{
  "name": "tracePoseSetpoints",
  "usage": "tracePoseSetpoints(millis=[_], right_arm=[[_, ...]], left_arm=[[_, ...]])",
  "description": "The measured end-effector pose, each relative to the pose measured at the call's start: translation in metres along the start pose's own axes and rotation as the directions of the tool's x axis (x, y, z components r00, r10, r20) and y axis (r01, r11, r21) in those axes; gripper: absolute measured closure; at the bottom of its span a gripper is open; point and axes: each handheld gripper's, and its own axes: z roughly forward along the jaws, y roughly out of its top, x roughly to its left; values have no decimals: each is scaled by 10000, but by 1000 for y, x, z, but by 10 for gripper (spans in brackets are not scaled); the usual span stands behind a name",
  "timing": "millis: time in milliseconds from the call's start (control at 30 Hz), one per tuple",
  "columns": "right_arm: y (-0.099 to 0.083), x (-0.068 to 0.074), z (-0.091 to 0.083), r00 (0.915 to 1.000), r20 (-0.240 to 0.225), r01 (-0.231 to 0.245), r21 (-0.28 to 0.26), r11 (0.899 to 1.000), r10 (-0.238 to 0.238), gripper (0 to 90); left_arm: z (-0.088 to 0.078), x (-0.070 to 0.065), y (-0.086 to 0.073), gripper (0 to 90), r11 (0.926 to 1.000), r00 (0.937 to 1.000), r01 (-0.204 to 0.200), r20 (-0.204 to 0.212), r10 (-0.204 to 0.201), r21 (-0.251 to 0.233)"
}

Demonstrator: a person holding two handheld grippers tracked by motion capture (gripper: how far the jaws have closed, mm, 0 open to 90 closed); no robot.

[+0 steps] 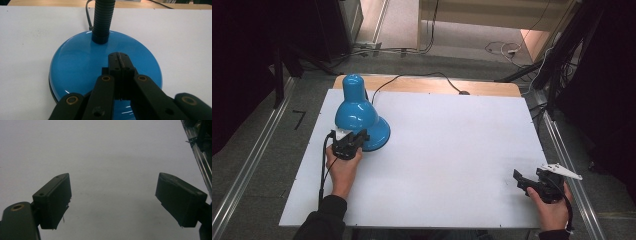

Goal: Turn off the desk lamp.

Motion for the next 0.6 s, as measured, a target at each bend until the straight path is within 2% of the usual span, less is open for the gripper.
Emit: tracePoseSetpoints(millis=[300, 433, 600], right_arm=[[0, -1, 0, 10000, -5, -15, -25, 10000, 15, 118], [0, -1, 0, 10000, -10, -52, -25, 10000, 52, 118], [0, -1, 0, 10000, -5, -37, -14, 10000, 37, 118]], left_arm=[[-4, 4, 0, 900, 9999, 9999, -108, 59, 107, 109], [-5, 6, 1, 900, 9998, 9995, 162, -267, -165, -114], [-5, 7, 0, 900, 9991, 9989, 359, -284, -365, -207]])
